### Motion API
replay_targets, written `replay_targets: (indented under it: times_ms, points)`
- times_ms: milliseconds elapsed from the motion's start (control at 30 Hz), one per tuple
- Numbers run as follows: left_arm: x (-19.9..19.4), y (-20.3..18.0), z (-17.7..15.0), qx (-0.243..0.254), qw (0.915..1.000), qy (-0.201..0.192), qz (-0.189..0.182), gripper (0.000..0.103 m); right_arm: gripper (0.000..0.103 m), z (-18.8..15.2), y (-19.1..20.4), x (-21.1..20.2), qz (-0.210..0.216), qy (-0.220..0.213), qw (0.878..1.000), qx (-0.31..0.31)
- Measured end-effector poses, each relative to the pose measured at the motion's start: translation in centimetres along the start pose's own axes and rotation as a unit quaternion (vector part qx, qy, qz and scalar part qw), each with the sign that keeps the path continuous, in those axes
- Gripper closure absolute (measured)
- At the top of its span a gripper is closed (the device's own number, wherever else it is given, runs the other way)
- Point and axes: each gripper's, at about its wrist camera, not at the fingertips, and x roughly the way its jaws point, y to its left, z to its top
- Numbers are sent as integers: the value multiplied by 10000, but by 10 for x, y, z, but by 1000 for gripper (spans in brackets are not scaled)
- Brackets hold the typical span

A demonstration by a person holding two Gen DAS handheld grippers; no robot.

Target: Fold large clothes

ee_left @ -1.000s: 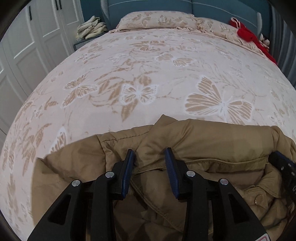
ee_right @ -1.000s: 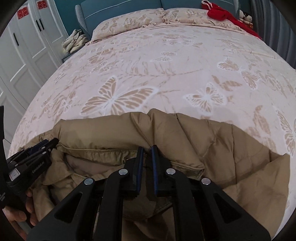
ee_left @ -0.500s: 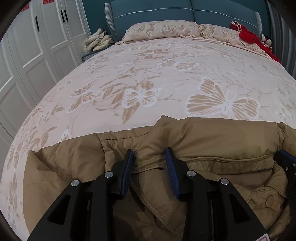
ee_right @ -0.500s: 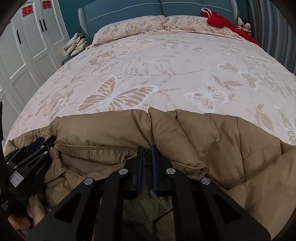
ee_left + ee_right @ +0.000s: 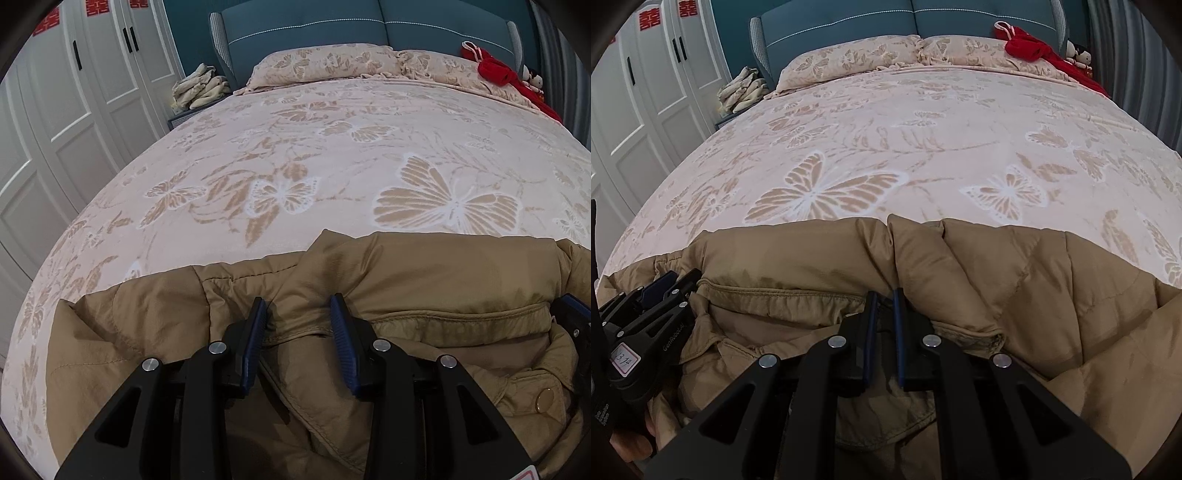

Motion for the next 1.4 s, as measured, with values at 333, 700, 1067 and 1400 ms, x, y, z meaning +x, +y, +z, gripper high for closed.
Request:
replay_targets:
  times_ms: [333,700,1067,1400]
  points:
    - [0,0,-1,5,10000,-6,9,66,97,-1,0,0,-2,-6,10000,-4]
    - [-1,-1,-1,4,10000,-4,22,66,97,2,2,1,-21,-38,10000,-20]
    - [-118,110,-56,-1064,9852,239,-1322,33,52,-59,-52,-154,871,-213,9927,801]
    - [-241,258,-259,-2167,9569,1389,-1341,26,41,-260,-158,-345,71,390,9865,1586]
